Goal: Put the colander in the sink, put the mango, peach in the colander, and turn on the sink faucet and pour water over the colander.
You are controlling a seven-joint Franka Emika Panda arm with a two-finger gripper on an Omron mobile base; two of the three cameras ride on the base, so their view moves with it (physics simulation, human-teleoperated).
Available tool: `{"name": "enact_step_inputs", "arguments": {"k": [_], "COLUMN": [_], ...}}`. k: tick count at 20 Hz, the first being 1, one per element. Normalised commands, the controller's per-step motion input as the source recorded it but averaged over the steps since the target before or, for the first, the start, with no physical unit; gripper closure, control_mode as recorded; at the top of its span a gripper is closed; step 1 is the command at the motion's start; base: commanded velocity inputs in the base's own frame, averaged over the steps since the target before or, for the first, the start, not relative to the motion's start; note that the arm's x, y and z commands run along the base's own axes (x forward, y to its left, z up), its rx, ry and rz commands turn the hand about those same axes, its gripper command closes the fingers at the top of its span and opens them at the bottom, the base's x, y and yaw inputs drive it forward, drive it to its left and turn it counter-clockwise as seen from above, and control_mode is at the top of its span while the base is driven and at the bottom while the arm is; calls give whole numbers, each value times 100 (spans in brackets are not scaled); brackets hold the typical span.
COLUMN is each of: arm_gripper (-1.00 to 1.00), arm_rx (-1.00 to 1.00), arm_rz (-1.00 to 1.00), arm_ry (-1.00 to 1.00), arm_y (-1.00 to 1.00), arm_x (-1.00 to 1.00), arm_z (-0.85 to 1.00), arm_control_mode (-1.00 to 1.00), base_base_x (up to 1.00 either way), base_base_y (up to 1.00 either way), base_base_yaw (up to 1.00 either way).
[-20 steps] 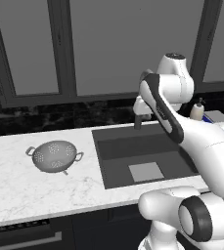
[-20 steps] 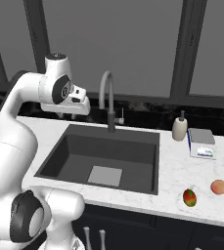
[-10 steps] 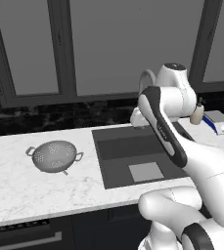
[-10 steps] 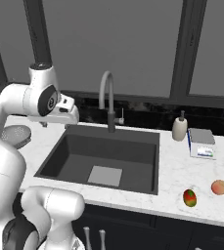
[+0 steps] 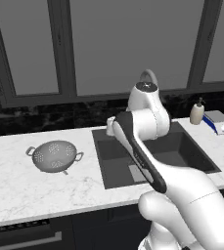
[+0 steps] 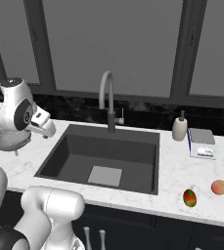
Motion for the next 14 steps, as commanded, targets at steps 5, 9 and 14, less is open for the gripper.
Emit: {"name": "enact_step_inputs", "arguments": {"k": [5,9,14], "arm_gripper": [-100,-100,-100], "arm_rx": [1,10,17], "arm_rz": [-39,-17,-6], "arm_ry": [5,34,44], "arm_y": [80,62,47], "arm_x": [19,27,40], "arm_z": [-23,-29,-29], "arm_control_mode": [-100,-100,-100], "base_base_x": [0,0,0], "base_base_y": [0,0,0], "base_base_yaw": [0,0,0]}}
